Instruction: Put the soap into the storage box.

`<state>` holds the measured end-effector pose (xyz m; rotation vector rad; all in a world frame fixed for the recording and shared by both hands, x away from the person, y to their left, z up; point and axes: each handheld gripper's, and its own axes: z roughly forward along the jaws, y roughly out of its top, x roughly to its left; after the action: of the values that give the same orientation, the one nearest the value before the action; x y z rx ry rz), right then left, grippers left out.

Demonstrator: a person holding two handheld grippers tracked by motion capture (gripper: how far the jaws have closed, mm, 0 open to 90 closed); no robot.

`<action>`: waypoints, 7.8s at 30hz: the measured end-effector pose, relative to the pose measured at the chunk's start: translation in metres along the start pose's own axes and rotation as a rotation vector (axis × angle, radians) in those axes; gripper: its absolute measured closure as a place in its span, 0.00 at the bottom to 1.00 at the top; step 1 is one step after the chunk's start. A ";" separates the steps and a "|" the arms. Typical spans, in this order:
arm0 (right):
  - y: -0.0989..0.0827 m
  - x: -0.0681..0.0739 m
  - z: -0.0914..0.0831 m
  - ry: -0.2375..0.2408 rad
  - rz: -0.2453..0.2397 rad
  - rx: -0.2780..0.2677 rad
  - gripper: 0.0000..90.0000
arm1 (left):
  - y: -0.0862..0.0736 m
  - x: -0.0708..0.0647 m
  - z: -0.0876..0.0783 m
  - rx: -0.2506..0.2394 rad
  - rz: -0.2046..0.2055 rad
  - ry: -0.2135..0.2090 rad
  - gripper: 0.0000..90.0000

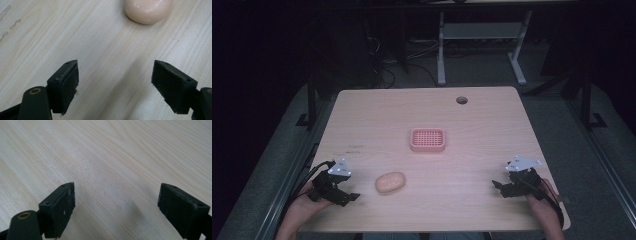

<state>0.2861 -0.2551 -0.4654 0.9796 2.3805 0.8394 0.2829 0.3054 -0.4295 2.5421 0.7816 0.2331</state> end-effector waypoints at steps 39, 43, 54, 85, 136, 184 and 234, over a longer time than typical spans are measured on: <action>0.002 0.006 -0.001 0.003 -0.029 -0.008 0.15 | 0.035 -0.019 0.002 0.023 0.109 -0.010 0.23; 0.003 0.006 -0.001 0.004 -0.029 -0.009 0.15 | 0.044 -0.023 0.005 0.039 0.137 -0.012 0.23; 0.003 0.008 -0.002 0.010 -0.019 -0.015 0.15 | 0.066 -0.026 0.016 0.061 0.170 -0.045 0.23; 0.004 0.008 -0.002 0.012 -0.030 -0.018 0.15 | 0.099 -0.034 0.049 0.137 0.209 -0.095 0.24; 0.004 0.006 -0.006 0.013 -0.012 -0.042 0.15 | 0.116 -0.028 0.071 0.208 0.217 -0.134 0.36; 0.006 0.003 -0.005 0.031 0.018 -0.078 0.15 | 0.189 -0.008 0.075 0.189 0.265 -0.169 0.36; 0.006 0.000 -0.007 0.029 0.023 -0.091 0.15 | 0.265 0.011 0.084 0.200 0.322 -0.157 0.36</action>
<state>0.2851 -0.2547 -0.4566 0.9670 2.3365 0.9680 0.4458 0.0857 -0.3754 2.8271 0.3475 0.0577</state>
